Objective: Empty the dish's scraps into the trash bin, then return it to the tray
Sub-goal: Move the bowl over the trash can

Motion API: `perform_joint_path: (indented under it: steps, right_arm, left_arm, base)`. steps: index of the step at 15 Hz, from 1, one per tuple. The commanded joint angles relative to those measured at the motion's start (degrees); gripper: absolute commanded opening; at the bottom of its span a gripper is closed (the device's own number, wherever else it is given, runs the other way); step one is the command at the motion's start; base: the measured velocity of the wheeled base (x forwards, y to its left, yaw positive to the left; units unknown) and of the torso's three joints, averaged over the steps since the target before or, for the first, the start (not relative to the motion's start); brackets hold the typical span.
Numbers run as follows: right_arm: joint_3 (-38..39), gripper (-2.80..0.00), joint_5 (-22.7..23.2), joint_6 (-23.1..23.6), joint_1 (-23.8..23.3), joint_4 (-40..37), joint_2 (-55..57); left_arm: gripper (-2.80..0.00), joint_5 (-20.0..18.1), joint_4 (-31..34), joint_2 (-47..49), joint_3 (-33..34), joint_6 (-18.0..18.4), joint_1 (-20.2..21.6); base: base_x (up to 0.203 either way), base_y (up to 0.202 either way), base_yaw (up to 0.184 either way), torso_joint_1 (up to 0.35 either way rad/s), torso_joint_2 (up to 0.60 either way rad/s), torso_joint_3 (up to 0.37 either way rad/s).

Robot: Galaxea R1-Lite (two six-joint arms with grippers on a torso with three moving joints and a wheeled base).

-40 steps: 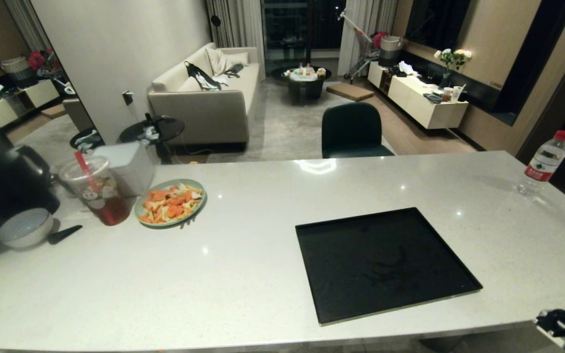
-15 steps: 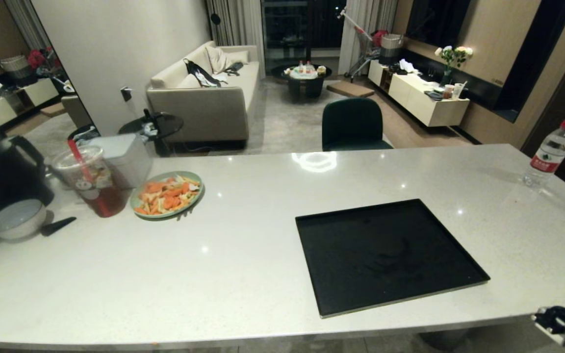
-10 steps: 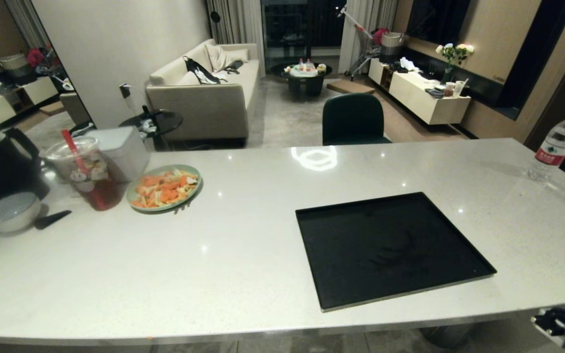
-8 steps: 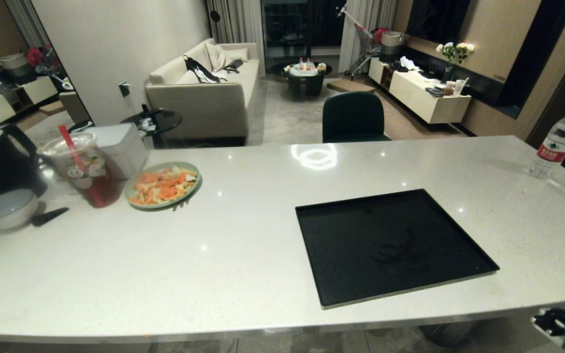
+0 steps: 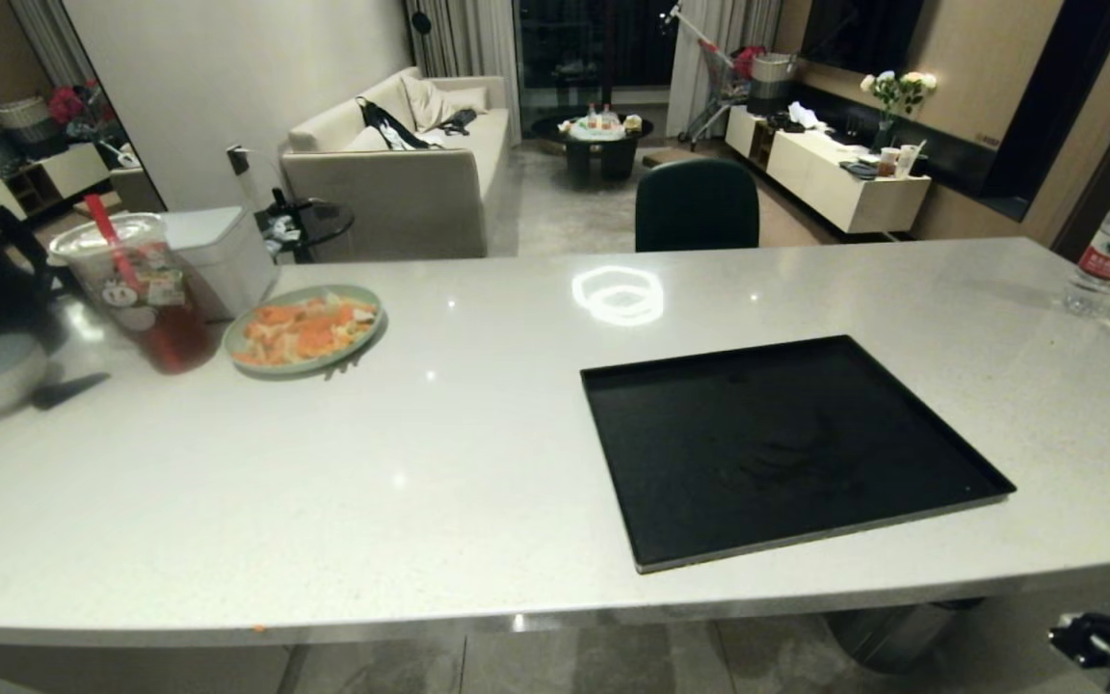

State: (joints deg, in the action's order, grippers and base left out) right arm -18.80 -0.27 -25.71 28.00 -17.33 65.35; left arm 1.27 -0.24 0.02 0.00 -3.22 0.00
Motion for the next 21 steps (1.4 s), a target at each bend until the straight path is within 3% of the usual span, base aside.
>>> perform_joint_path:
  steps: [1,12,21]
  right_arm:
    - [0.08,-2.80,0.00,-0.13,0.04,-0.07,0.12]
    - [1.04,-2.80,-0.07,-0.13,0.04,0.10,-0.23]
    - [2.56,-2.80,-0.08,-0.13,0.39,1.34,0.39]
  left_arm:
    - [-2.80,0.05,-0.02,0.06,0.00,-0.03,0.00]
    - [-2.80,0.05,-0.02,0.06,0.00,-0.03,0.00]
    - [-2.80,0.05,-0.02,0.06,0.00,-0.03,0.00]
  base:
    - [0.000,0.000,0.000,-0.173,0.53,0.363]
    - [0.000,0.000,0.000,-0.129,0.50,0.373]
    - [0.000,0.000,0.000,-0.018,0.39,0.368]
